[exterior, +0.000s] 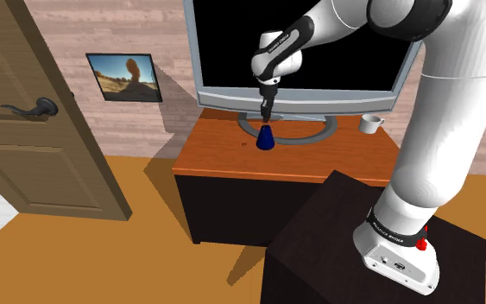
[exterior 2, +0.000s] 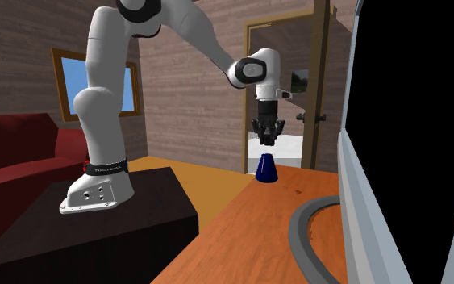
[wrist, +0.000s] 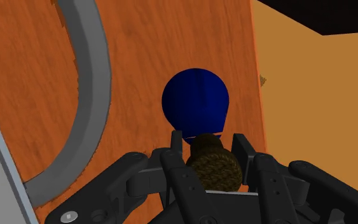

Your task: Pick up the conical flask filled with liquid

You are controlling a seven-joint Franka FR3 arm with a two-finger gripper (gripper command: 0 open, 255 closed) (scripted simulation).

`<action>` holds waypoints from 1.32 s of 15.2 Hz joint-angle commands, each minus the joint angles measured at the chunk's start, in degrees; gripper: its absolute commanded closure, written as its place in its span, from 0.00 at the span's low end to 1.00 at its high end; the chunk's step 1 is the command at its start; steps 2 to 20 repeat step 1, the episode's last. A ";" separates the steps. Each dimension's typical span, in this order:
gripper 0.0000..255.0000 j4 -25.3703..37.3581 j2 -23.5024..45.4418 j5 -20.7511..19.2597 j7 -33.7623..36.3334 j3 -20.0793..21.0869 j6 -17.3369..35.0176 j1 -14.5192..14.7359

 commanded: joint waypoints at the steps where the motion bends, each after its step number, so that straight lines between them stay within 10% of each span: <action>1: 1.00 0.29 -0.22 -0.05 0.06 -0.01 -0.48 0.03; 20: 1.00 0.29 -0.22 -0.05 0.06 -0.01 -0.48 0.03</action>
